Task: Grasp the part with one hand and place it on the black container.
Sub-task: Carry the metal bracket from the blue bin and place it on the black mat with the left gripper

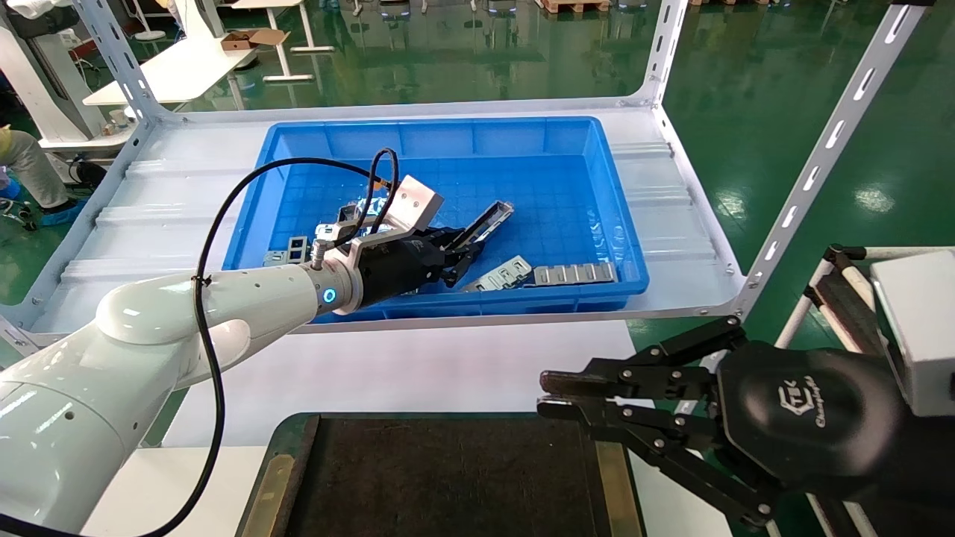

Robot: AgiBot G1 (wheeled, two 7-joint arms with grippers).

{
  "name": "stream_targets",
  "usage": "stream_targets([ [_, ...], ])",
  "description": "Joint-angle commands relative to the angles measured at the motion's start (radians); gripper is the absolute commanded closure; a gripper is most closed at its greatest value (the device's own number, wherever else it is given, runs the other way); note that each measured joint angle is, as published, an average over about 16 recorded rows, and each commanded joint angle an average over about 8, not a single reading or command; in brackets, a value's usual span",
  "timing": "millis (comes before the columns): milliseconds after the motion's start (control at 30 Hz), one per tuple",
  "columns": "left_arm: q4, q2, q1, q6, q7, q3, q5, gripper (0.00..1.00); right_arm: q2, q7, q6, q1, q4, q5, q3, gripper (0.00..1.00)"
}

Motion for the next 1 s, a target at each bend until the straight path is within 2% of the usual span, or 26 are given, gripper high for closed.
stream_targets([
  [33, -0.001, 0.000, 0.000, -0.001, 0.003, 0.002, -0.009, 1.00, 0.000, 0.000, 0.000, 0.000, 0.000, 0.000, 0.000, 1.00],
  [233, -0.021, -0.021, -0.018, 0.066, 0.051, -0.016, -0.050, 1.00, 0.000, 0.000, 0.000, 0.000, 0.000, 0.000, 0.000, 1.00],
  [700, -0.040, -0.112, -0.045, 0.340, 0.162, -0.100, -0.176, 1.00, 0.000, 0.000, 0.000, 0.000, 0.000, 0.000, 0.000, 1.00],
  [867, -0.074, -0.171, -0.023, 0.464, 0.182, -0.117, -0.210, 1.00, 0.000, 0.000, 0.000, 0.000, 0.000, 0.000, -0.001, 1.00],
  [1000, -0.156, -0.238, 0.026, 0.548, 0.187, -0.129, -0.239, 1.00, 0.000, 0.000, 0.000, 0.000, 0.000, 0.000, -0.001, 1.00],
])
